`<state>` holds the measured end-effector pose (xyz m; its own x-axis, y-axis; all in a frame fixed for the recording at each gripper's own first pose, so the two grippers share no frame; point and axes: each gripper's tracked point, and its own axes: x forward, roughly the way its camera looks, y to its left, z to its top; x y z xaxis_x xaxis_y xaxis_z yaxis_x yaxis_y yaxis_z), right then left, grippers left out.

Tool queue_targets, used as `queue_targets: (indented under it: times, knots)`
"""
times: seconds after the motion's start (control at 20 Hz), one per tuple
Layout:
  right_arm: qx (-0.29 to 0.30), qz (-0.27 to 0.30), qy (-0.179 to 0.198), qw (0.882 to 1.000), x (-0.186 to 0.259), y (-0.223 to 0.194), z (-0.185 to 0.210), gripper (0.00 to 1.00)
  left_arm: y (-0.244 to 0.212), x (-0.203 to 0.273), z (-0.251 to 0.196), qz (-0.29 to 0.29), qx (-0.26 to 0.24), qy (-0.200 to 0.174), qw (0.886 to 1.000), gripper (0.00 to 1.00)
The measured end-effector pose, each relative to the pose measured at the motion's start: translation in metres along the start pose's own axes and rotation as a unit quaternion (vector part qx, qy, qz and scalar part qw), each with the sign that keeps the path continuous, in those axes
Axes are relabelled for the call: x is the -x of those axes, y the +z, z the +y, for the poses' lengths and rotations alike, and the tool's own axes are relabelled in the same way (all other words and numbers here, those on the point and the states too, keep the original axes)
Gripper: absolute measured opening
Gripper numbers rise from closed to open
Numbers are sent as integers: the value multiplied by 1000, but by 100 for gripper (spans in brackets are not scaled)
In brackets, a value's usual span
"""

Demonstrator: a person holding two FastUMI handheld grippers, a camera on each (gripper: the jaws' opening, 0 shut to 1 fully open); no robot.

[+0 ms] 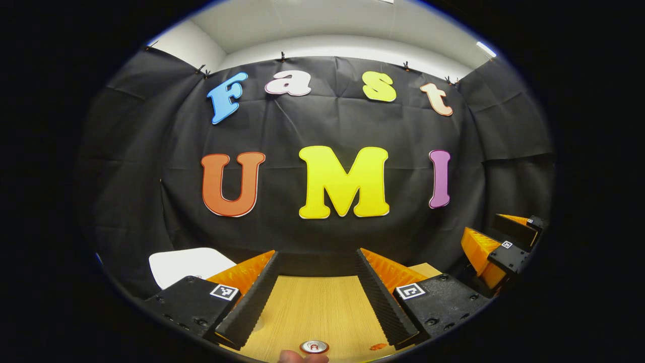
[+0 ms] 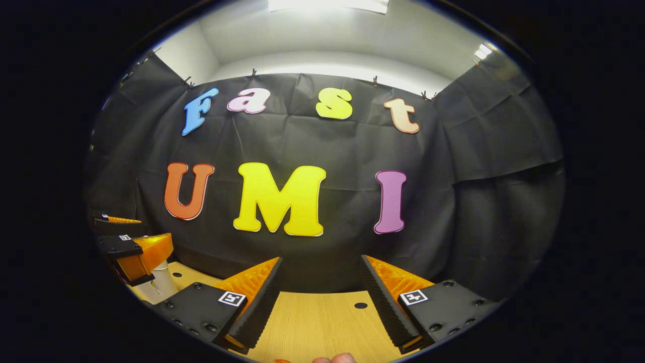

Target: Press the lid of the desktop garbage bin to open it, pick up the crumpled paper on the desktop and throw it into the bin, then pick up the pop can on the desktop and drop it into the bin, and finally close the garbage bin lid.

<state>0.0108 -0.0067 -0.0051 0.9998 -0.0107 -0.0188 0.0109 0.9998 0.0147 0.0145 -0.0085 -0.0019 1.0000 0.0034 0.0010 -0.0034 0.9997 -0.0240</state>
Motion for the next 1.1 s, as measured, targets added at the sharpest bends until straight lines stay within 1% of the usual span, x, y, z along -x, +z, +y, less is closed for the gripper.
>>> queue_targets:
  times: [0.25,0.45,0.7,0.95,1.1]
  knots:
    - [2,4,0,1000,-4,-3,1,94,-2,-4,-5,3,3,-7,1000,97]
    - [8,8,-3,1000,-6,-8,-2,95,-9,-6,4,14,3,6,1000,97]
    - [11,14,-1,1000,-7,-14,-4,95,-15,-7,29,23,8,37,999,97]
    - [19,23,7,1000,-9,-17,-5,95,-11,-11,73,13,-7,84,996,97]
    - [14,25,3,1000,-12,-14,-11,95,-14,-12,99,17,-7,108,994,97]
